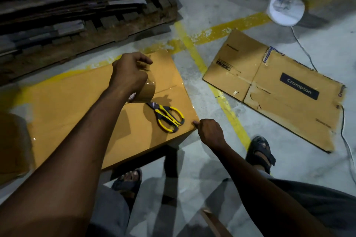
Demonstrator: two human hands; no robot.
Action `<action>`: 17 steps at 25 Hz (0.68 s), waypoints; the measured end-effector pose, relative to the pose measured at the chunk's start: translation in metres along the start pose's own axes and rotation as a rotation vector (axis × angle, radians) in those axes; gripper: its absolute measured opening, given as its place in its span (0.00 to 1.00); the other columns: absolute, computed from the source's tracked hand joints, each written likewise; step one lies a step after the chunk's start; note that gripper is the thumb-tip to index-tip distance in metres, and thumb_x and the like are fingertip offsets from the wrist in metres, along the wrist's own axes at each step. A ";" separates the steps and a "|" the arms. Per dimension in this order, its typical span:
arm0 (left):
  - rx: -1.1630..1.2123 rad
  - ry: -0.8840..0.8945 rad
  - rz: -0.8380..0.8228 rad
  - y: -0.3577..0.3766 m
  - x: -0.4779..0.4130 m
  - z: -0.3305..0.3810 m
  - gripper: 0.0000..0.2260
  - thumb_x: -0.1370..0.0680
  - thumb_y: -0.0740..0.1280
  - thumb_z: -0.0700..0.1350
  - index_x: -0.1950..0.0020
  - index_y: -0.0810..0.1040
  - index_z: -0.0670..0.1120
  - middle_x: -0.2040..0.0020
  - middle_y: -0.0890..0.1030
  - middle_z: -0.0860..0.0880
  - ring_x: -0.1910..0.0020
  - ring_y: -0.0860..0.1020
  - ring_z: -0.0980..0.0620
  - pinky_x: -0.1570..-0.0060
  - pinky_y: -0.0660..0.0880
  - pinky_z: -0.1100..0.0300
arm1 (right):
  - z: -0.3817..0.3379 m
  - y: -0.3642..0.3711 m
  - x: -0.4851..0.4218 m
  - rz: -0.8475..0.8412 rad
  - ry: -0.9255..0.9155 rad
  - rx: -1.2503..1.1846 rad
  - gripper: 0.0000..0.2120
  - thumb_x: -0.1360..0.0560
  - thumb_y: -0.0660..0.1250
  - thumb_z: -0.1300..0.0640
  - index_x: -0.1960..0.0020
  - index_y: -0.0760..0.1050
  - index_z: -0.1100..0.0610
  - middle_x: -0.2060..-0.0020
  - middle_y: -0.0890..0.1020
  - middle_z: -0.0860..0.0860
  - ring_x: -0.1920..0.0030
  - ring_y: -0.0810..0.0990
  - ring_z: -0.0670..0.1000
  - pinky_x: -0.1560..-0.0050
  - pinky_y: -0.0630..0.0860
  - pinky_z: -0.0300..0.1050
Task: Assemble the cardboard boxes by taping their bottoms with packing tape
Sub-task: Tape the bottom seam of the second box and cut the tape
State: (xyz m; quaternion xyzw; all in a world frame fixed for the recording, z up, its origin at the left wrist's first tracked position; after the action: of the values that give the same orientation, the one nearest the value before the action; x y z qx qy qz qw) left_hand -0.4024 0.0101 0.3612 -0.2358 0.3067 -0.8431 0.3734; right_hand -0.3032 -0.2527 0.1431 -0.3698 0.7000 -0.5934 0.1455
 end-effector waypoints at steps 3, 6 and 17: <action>0.000 -0.016 0.010 -0.006 -0.001 -0.007 0.22 0.28 0.64 0.30 0.46 0.80 0.56 0.37 0.76 0.47 0.35 0.70 0.45 0.50 0.66 0.60 | 0.005 -0.001 -0.004 -0.008 -0.051 -0.134 0.34 0.20 0.42 0.33 0.64 0.69 0.58 0.64 0.79 0.59 0.60 0.79 0.64 0.65 0.68 0.50; 0.009 -0.054 0.027 -0.009 -0.006 -0.019 0.22 0.29 0.65 0.31 0.48 0.79 0.58 0.38 0.77 0.48 0.34 0.69 0.44 0.48 0.69 0.57 | -0.011 -0.011 -0.023 0.031 0.116 -0.274 0.23 0.21 0.54 0.42 0.43 0.77 0.57 0.50 0.83 0.58 0.48 0.80 0.62 0.54 0.77 0.52; -0.060 -0.149 0.096 -0.008 -0.031 -0.065 0.21 0.31 0.65 0.30 0.46 0.81 0.52 0.43 0.81 0.48 0.40 0.76 0.47 0.49 0.67 0.66 | -0.109 -0.063 -0.263 -0.002 0.186 -0.315 0.23 0.24 0.62 0.59 0.30 0.64 0.57 0.35 0.69 0.62 0.35 0.69 0.67 0.38 0.70 0.59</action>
State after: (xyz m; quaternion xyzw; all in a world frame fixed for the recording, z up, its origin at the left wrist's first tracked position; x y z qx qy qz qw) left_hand -0.4277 0.0606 0.3163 -0.2940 0.3140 -0.7948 0.4282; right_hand -0.1710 0.0063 0.1678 -0.3322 0.7942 -0.5084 0.0196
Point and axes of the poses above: each hand's wrist, its own x-axis away from the middle knuckle, its own y-axis out of the palm, z = x × y, the point moved 2 cm from there along -x, towards the middle knuckle
